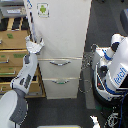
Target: Opening the fridge
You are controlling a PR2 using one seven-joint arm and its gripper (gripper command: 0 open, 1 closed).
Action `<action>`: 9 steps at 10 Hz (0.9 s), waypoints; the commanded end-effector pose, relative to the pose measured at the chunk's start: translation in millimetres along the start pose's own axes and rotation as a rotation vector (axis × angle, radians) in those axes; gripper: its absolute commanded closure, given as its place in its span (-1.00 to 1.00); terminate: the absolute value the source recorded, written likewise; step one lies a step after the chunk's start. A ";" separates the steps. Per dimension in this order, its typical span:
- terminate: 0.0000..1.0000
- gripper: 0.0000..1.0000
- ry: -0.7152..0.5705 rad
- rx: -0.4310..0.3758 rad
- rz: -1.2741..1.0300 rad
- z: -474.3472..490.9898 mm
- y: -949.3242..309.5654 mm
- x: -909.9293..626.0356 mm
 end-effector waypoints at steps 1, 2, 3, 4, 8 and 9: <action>-1.00 1.00 0.043 -0.346 0.013 -52.9 5.5 9.4; -1.00 1.00 0.028 -0.316 0.002 -52.4 2.3 8.6; -1.00 1.00 0.026 -0.308 -0.001 -51.3 3.9 7.4; -1.00 1.00 0.026 -0.309 0.001 -50.9 5.7 6.7; -1.00 1.00 0.033 -0.303 -0.013 -57.1 2.4 3.8; -1.00 1.00 0.034 -0.303 -0.009 -60.5 2.3 3.5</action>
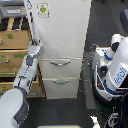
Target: Opening the fridge
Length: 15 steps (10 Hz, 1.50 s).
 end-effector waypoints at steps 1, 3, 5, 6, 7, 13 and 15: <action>-1.00 1.00 0.004 0.002 -0.003 -24.7 4.7 2.5; -1.00 1.00 0.005 0.013 0.004 -25.9 10.8 2.0; -1.00 1.00 0.005 0.014 0.011 -26.6 13.9 0.6; -1.00 1.00 0.006 0.012 0.011 -26.7 14.2 0.0; -1.00 1.00 0.010 0.008 0.008 -27.2 14.0 -2.2; -1.00 1.00 -0.019 0.001 -0.236 30.7 -51.1 -149.0; -1.00 1.00 -0.072 -0.016 -0.385 109.4 -87.2 -264.0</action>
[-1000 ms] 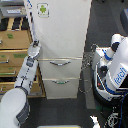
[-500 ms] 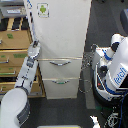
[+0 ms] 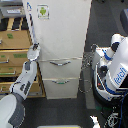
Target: Opening the fridge
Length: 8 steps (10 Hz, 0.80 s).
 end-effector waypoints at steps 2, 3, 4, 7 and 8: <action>-1.00 1.00 -0.142 -0.019 -0.478 210.5 -133.5 -300.2; -1.00 1.00 -0.180 -0.041 -0.531 252.8 -158.0 -330.0; -1.00 1.00 -0.203 -0.082 -0.637 299.8 -201.5 -378.3; -1.00 1.00 -0.130 -0.259 -0.825 345.3 -294.8 -455.1; -1.00 1.00 -0.117 -0.311 -0.895 368.4 -339.6 -481.7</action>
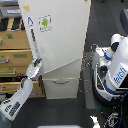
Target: Opening the fridge
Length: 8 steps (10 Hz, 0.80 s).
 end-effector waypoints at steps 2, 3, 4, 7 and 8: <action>-1.00 1.00 -0.036 -0.308 -0.803 367.4 -466.2 -286.5; -1.00 1.00 -0.042 -0.383 -0.869 403.6 -467.6 -322.6; -1.00 1.00 -0.064 -0.473 -1.085 463.4 -483.5 -415.2; -1.00 -1.00 -0.113 -0.468 -1.319 499.8 -437.1 -466.8; -1.00 -1.00 -0.101 -0.370 -1.122 436.4 -348.1 -387.4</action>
